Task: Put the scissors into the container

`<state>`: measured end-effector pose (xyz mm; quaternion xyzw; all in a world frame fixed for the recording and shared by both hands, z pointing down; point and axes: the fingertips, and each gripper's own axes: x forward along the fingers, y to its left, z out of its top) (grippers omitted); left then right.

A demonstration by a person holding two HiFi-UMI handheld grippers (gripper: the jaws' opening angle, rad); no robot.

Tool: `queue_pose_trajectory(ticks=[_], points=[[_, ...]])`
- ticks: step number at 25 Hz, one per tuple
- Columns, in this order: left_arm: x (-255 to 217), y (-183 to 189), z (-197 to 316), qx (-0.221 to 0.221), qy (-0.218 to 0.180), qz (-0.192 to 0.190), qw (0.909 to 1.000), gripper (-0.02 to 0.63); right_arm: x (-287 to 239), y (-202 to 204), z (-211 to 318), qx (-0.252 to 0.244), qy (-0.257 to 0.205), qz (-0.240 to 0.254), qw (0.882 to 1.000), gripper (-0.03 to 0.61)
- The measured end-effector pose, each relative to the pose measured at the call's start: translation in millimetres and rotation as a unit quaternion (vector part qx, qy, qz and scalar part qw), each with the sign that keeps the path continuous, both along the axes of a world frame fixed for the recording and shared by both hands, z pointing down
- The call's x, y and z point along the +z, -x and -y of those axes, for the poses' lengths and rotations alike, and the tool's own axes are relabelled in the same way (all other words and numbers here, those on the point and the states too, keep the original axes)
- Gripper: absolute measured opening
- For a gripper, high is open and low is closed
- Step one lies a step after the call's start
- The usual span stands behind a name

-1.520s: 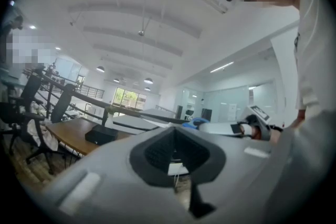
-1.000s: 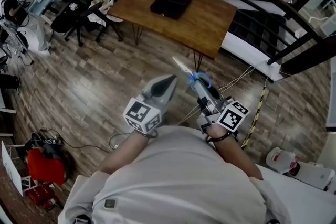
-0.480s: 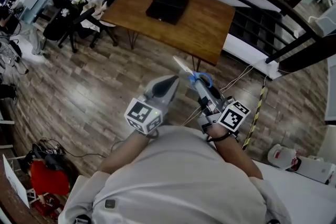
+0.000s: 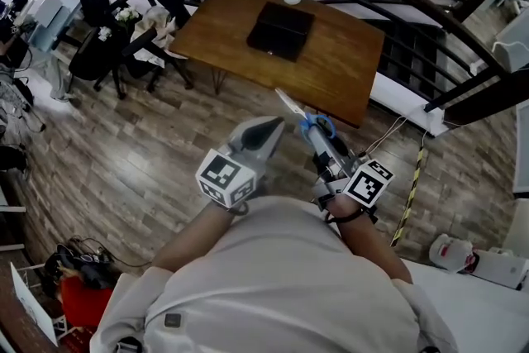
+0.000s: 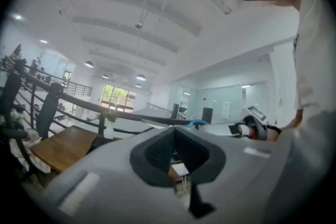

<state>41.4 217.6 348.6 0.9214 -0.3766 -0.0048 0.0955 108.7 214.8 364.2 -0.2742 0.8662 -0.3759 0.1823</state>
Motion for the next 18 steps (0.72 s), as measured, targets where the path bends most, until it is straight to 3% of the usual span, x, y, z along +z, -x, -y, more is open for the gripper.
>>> queue_pose_trajectory(ticks=[8,18], points=[[4,66,32,0.005,0.007,-0.002,1.0000,0.003,2,69,32,0.001,0.016,0.010,1.000,0.057],[12,103,37,-0.013,0.019,-0.007,0.9997,0.003,12,107,41,-0.017,0.030,0.001,0.999,0.057]])
